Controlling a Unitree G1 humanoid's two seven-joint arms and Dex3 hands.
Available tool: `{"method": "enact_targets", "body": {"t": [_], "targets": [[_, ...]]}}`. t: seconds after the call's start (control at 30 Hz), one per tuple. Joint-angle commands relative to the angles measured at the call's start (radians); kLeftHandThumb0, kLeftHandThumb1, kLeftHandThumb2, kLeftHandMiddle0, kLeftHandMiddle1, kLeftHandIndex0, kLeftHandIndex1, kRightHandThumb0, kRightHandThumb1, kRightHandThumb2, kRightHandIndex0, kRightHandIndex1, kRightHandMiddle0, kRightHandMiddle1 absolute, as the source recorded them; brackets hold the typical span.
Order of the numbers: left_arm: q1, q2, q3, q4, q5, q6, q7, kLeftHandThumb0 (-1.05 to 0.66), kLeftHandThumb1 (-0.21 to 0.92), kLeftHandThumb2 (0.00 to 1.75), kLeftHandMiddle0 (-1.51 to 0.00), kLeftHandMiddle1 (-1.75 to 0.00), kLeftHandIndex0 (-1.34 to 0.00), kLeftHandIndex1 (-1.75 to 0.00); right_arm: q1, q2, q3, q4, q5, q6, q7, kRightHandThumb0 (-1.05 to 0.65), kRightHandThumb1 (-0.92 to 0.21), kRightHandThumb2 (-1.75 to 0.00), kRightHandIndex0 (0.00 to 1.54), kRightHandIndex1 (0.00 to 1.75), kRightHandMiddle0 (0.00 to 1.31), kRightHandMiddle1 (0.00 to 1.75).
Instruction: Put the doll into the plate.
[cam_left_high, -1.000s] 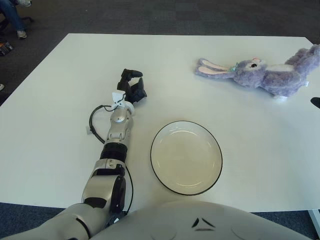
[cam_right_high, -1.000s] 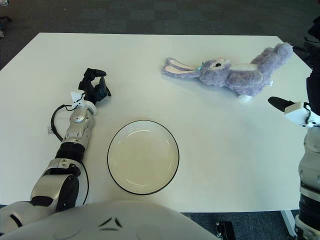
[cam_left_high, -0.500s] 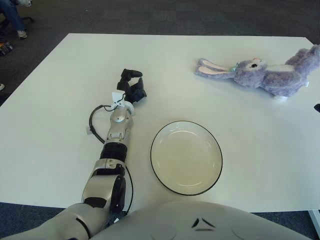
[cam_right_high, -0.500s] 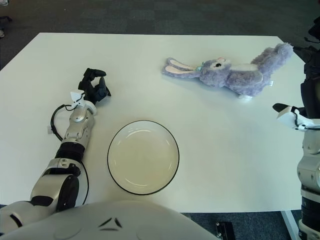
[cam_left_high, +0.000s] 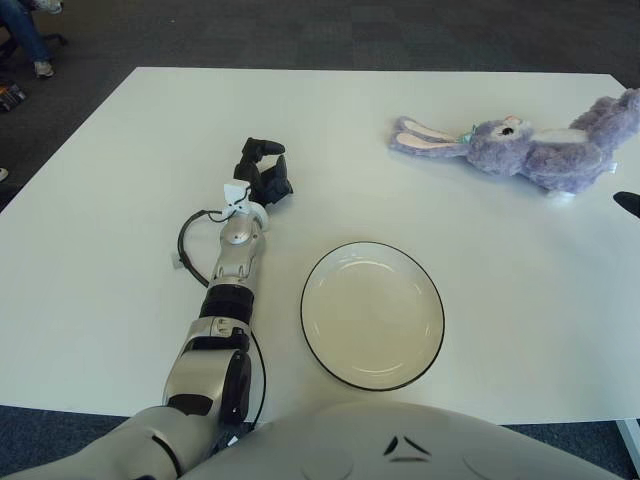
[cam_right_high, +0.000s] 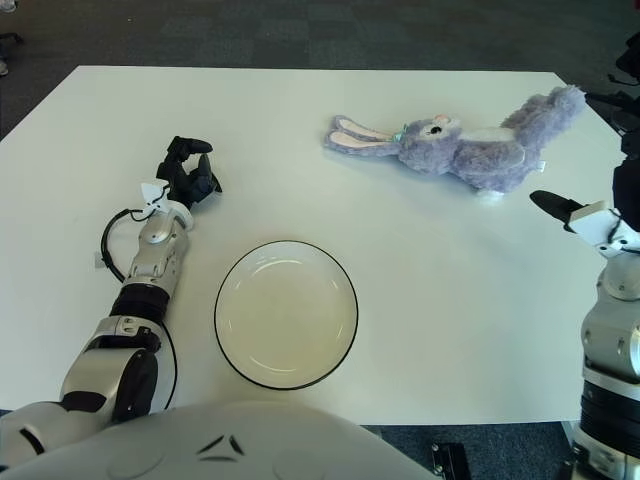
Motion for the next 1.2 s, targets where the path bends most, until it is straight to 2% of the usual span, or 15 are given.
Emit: {"method": "enact_targets", "body": {"t": [0.0, 0.07, 0.33, 0.47, 0.5, 0.53, 0.57, 0.7, 0.9, 0.93, 1.0, 1.07, 1.17], "targets": [[0.005, 0.008, -0.002, 0.007, 0.001, 0.017, -0.007, -0.39, 0.64, 0.9, -1.01, -1.75, -0.36, -1.75, -0.025, 0.023, -0.011, -0.017, 0.042, 0.023, -0.011, -0.78, -0.71, -0.36, 0.21, 0.02, 0.0, 0.51], [0.005, 0.01, -0.001, 0.009, -0.001, 0.016, -0.009, -0.39, 0.64, 0.9, -1.01, -1.75, -0.36, -1.75, -0.026, 0.023, -0.004, -0.01, 0.04, 0.016, -0.026, -0.75, -0.65, -0.44, 0.21, 0.02, 0.0, 0.52], [0.004, 0.01, 0.005, 0.017, -0.008, 0.009, -0.018, -0.39, 0.64, 0.9, -1.01, -1.75, -0.36, -1.75, -0.034, -0.049, 0.063, 0.1, -0.016, -0.017, -0.057, -0.77, -0.6, -0.51, 0.15, 0.0, 0.0, 0.46], [0.005, 0.01, 0.005, 0.017, -0.007, 0.01, -0.019, -0.39, 0.64, 0.9, -1.01, -1.75, -0.36, -1.75, -0.034, -0.098, 0.095, 0.203, -0.026, -0.099, -0.093, -0.79, -0.56, -0.54, 0.16, 0.01, 0.0, 0.44], [0.005, 0.009, 0.005, 0.016, -0.006, 0.012, -0.018, -0.39, 0.64, 0.9, -1.01, -1.75, -0.36, -1.75, -0.044, -0.126, 0.11, 0.28, -0.03, -0.15, -0.115, -0.8, -0.56, -0.54, 0.17, 0.01, 0.0, 0.44], [0.006, 0.009, 0.005, 0.015, -0.005, 0.013, -0.017, -0.39, 0.64, 0.9, -1.01, -1.75, -0.36, -1.75, -0.052, -0.146, 0.122, 0.336, -0.033, -0.188, -0.132, -0.86, -0.63, -0.48, 0.21, 0.04, 0.0, 0.45], [0.006, 0.01, 0.005, 0.015, -0.003, 0.014, -0.015, -0.39, 0.64, 0.9, -1.01, -1.75, -0.36, -1.75, -0.047, -0.147, 0.125, 0.323, -0.031, -0.195, -0.131, -0.91, -0.69, -0.4, 0.23, 0.07, 0.0, 0.46], [0.004, 0.011, 0.006, 0.018, -0.002, 0.016, -0.013, -0.39, 0.64, 0.9, -1.01, -1.75, -0.36, -1.75, -0.039, -0.133, 0.116, 0.286, 0.023, -0.2, -0.108, -0.93, -0.76, -0.28, 0.19, 0.07, 0.0, 0.46], [0.002, 0.012, 0.008, 0.021, -0.004, 0.016, -0.013, -0.39, 0.64, 0.9, -1.01, -1.75, -0.36, -1.75, -0.071, -0.073, 0.08, 0.249, 0.144, -0.134, -0.07, -0.83, -0.71, -0.24, 0.15, 0.05, 0.0, 0.39], [0.002, 0.012, 0.008, 0.022, -0.004, 0.015, -0.013, -0.39, 0.64, 0.9, -1.01, -1.75, -0.36, -1.75, -0.074, -0.068, 0.078, 0.247, 0.156, -0.129, -0.069, -0.81, -0.69, -0.27, 0.15, 0.04, 0.0, 0.39], [0.002, 0.012, 0.008, 0.022, -0.003, 0.013, -0.013, -0.39, 0.64, 0.9, -1.02, -1.75, -0.36, -1.75, -0.085, -0.056, 0.07, 0.244, 0.191, -0.115, -0.063, -0.73, -0.54, -0.49, 0.13, 0.02, 0.0, 0.37], [0.0, 0.013, 0.009, 0.026, -0.003, 0.01, -0.014, -0.39, 0.64, 0.9, -1.02, -1.75, -0.36, -1.75, -0.093, -0.048, 0.066, 0.244, 0.215, -0.103, -0.061, -0.67, -0.45, -0.63, 0.11, 0.01, 0.0, 0.36], [-0.001, 0.015, 0.008, 0.032, -0.001, 0.004, -0.014, -0.39, 0.64, 0.91, -1.02, -1.75, -0.37, -1.75, -0.111, -0.036, 0.061, 0.248, 0.249, -0.084, -0.061, -0.58, -0.37, -0.78, 0.08, 0.0, 0.0, 0.33]]}}
